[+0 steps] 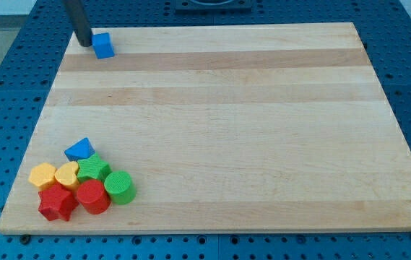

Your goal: Move the blue cube towards the top right corner of the board

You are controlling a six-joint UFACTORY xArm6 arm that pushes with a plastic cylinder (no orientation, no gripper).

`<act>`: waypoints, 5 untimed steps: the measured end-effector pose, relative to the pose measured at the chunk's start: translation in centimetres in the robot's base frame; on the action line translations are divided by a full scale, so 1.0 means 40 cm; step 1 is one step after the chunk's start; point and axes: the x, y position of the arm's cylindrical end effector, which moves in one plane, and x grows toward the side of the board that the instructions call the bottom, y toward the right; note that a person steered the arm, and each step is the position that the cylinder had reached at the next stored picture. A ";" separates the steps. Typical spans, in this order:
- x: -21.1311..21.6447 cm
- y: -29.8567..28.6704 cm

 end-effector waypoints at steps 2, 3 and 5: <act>0.040 0.213; 0.093 0.352; -0.050 0.293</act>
